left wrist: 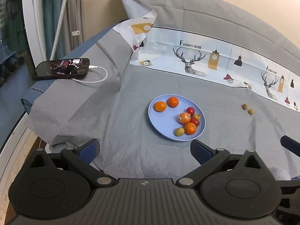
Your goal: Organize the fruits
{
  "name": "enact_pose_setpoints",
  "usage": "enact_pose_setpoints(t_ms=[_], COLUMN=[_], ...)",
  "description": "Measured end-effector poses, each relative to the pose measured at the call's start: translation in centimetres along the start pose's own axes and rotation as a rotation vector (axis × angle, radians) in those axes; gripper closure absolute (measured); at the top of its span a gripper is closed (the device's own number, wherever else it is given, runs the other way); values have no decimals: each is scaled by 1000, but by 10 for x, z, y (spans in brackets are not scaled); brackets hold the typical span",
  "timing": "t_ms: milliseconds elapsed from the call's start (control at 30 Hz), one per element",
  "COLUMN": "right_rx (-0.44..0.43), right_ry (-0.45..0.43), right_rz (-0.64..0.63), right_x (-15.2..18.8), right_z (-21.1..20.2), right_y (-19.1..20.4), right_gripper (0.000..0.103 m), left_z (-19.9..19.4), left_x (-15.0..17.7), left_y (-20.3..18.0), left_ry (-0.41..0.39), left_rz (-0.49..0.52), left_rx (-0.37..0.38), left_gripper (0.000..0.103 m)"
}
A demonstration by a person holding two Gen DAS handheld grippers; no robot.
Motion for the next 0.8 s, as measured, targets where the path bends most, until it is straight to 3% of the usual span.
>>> enact_pose_setpoints(t_ms=[800], right_rx=[-12], right_ry=[68], right_rz=[8], right_x=[8], right_z=[25], right_y=[0], right_gripper=[2], left_z=[27], left_x=[-2], left_y=[0], left_ry=[51], left_rz=[18], left_rx=[-16], left_gripper=[0])
Point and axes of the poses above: each gripper's, at about its wrist camera, not at the fingertips, and z roughly the way its jaws point, y to its left, x to its underside, the point moved 7 cm from there along z, roughly the way its jaws point, and after that the axes turned 4 degrees about -y, right-handed, at the moved point
